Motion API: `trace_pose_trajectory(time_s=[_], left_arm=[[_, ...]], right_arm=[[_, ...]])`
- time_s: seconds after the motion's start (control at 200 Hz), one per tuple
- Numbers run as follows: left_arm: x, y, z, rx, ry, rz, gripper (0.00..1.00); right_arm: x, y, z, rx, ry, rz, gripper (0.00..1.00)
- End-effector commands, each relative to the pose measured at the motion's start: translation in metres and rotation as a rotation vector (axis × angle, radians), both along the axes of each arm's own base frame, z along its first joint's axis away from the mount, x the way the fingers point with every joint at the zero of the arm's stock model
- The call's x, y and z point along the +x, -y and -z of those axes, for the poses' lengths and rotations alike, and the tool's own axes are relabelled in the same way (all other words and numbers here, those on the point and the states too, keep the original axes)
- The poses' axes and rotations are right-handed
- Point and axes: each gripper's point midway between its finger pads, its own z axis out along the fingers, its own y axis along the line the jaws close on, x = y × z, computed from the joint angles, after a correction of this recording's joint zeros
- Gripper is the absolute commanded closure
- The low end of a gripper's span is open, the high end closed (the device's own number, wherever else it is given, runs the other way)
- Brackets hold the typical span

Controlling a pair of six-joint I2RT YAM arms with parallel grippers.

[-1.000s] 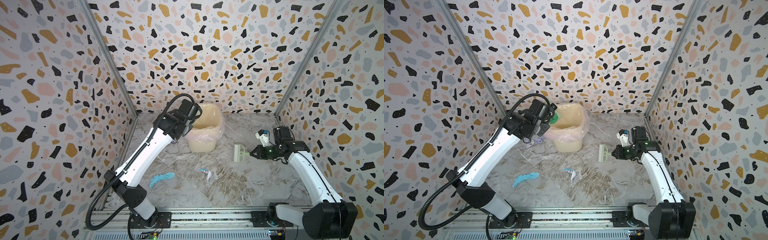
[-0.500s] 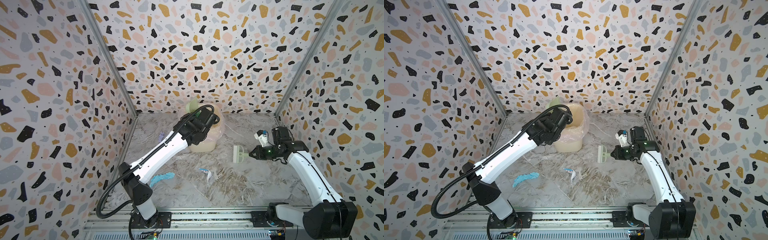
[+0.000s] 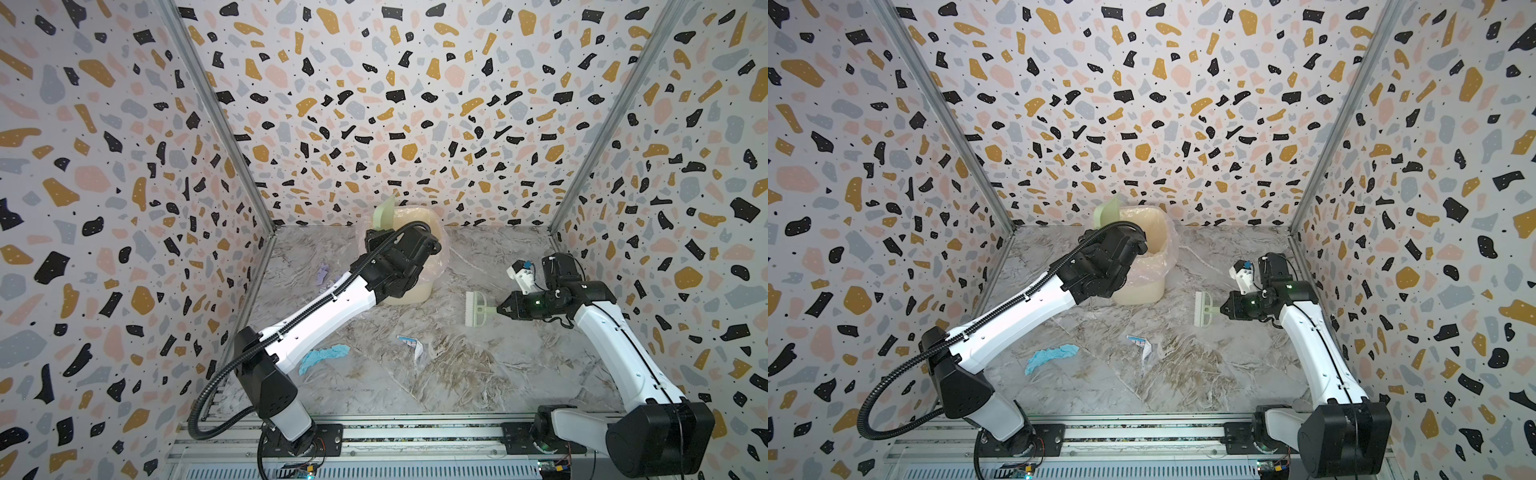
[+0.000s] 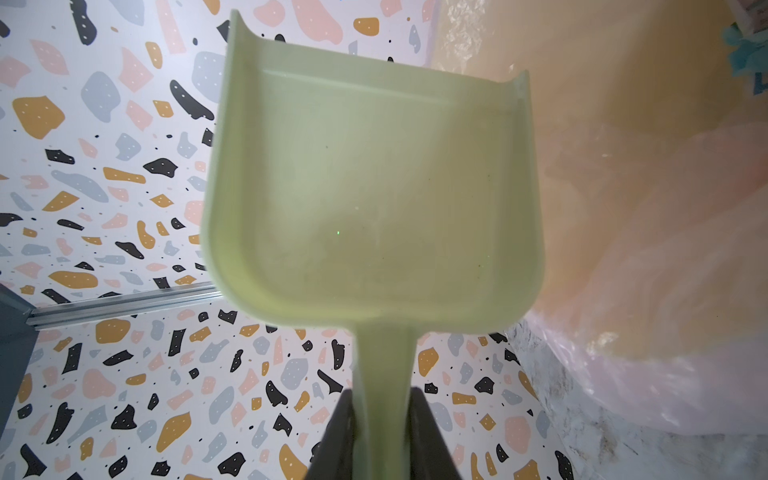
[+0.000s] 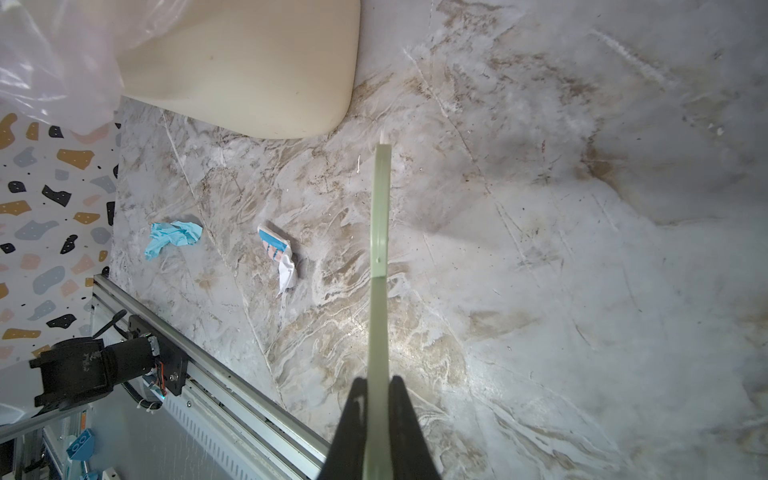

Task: Sweep away the paper scraps from the table
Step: 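Lower the empty dustpan near the blue-striped scrap while the right gripper brings the brush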

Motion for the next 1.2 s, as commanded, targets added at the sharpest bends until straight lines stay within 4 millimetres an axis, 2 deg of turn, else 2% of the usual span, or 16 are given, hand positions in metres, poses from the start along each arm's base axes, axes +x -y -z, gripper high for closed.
trace_pose_trajectory(time_s=[0.0, 0.19, 0.36, 0.526, 0.616, 0.741, 0.906, 1.036, 1.196], left_arm=[[-0.005, -0.005, -0.022, -0.045, 0.055, -0.004, 1.0], [-0.01, 0.0, -0.038, -0.218, 0.077, 0.029, 1.0], [-0.023, 0.003, -0.047, -0.45, 0.053, 0.075, 1.0], [-0.048, 0.004, -0.044, -0.703, 0.012, 0.117, 1.0], [-0.064, 0.002, -0.032, -0.815, -0.025, 0.128, 1.0], [-0.086, 0.005, -0.004, -0.962, -0.111, 0.133, 1.0], [-0.114, 0.012, 0.025, -1.142, -0.211, 0.152, 1.0], [-0.131, 0.015, 0.042, -1.202, -0.267, 0.148, 1.0], [-0.148, 0.021, 0.065, -1.225, -0.332, 0.137, 1.0]], right_arm=[[-0.003, -0.004, -0.004, 0.009, 0.001, -0.016, 1.0], [-0.011, -0.015, 0.0, 0.037, -0.022, -0.044, 1.0], [-0.029, -0.047, -0.011, 0.097, -0.002, -0.139, 1.0], [-0.052, -0.084, -0.017, 0.16, -0.009, -0.214, 1.0], [-0.069, -0.109, -0.013, 0.207, -0.035, -0.24, 1.0], [-0.084, -0.143, -0.004, 0.274, -0.054, -0.263, 1.0], [-0.091, -0.177, 0.015, 0.291, -0.095, -0.279, 1.0], [-0.084, -0.193, 0.026, 0.284, -0.118, -0.262, 1.0], [-0.074, -0.196, 0.05, 0.216, -0.18, -0.214, 1.0]])
